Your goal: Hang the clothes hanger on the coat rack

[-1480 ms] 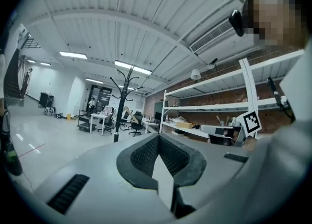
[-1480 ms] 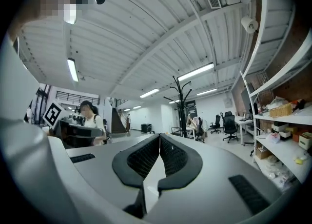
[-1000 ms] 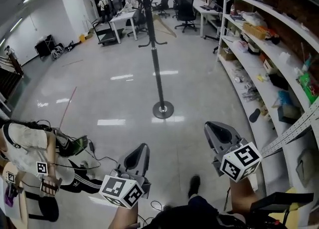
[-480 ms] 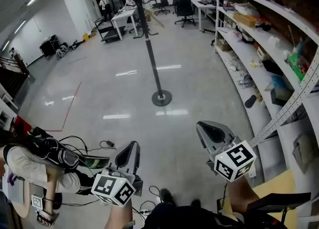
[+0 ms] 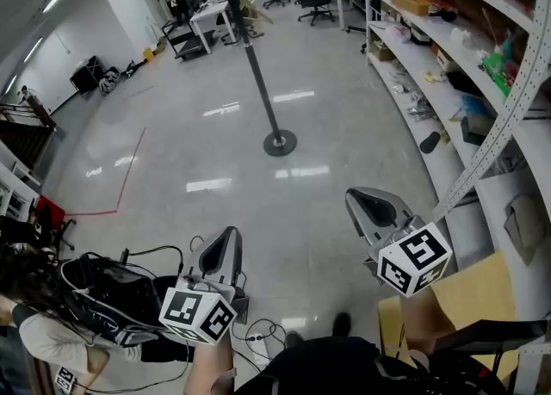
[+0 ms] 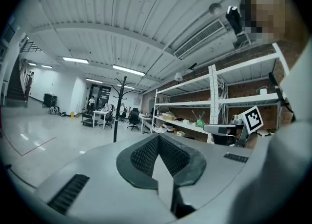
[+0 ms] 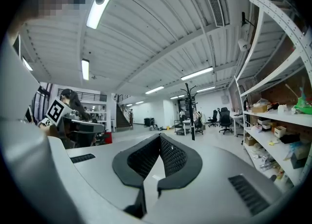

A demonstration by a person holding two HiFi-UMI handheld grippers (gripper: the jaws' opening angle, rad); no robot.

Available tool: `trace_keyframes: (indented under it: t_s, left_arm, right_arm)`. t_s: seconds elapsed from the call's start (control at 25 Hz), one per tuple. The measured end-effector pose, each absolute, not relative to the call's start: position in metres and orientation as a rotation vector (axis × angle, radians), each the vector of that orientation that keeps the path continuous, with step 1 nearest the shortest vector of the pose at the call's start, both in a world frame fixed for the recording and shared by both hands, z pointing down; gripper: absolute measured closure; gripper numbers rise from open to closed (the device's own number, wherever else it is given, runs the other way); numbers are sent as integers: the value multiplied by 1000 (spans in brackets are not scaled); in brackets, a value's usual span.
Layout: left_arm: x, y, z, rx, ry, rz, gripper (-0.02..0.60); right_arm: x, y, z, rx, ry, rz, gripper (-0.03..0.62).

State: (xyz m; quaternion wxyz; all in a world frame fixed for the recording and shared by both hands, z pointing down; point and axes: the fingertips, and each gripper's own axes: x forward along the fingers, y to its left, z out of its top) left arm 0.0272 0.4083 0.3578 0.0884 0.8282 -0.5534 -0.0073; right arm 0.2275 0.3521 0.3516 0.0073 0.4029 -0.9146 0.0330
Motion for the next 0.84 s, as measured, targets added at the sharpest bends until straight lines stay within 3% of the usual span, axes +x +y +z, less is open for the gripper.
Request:
trace_keyframes:
  t_s: [0.36, 0.84]
  left_arm:
    - [-2, 443, 340, 2521, -1648, -100, 591]
    - [6, 442, 336, 2531, -1615, -122, 591]
  right_arm:
    - [197, 389, 333, 1262, -2831, 44, 586]
    - [201, 390, 326, 1309, -2808, 49, 586]
